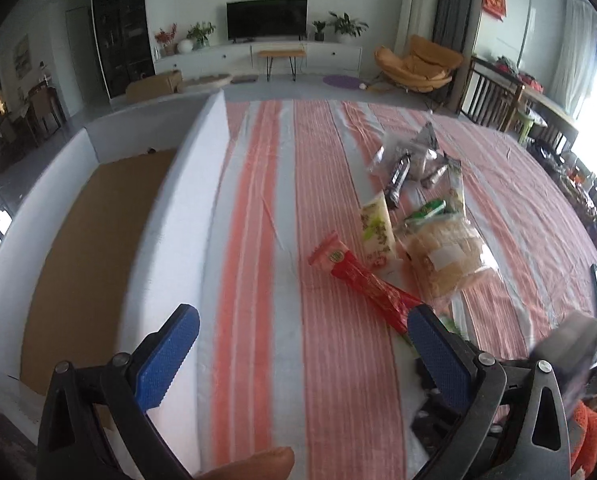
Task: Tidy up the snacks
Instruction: 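Grasp the red tube snack with the left tool while the right tool grasps the green square packet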
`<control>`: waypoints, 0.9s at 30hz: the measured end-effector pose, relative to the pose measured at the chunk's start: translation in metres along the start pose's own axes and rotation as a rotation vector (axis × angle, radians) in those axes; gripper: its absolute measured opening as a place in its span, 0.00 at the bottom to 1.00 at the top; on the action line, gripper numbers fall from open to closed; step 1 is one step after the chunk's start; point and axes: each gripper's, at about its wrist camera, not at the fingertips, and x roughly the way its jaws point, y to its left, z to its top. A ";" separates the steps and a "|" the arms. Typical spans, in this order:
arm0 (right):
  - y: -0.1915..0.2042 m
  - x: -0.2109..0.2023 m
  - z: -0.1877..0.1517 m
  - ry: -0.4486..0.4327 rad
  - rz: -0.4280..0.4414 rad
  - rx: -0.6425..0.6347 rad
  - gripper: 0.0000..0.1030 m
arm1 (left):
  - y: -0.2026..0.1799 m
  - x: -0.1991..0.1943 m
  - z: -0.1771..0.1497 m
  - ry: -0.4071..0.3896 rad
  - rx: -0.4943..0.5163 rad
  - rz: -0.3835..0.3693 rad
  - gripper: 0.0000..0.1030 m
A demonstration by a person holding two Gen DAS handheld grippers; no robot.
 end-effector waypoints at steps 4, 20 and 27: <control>-0.045 -0.002 -0.002 -0.015 0.012 0.201 0.53 | -0.023 0.047 0.015 0.045 -0.092 -0.019 1.00; -0.047 -0.012 -0.008 -0.046 0.041 0.244 0.54 | 0.005 0.119 -0.005 0.251 -0.101 0.122 1.00; -0.038 -0.004 0.002 0.010 0.053 0.167 0.68 | -0.011 0.117 0.004 0.268 0.060 0.085 0.80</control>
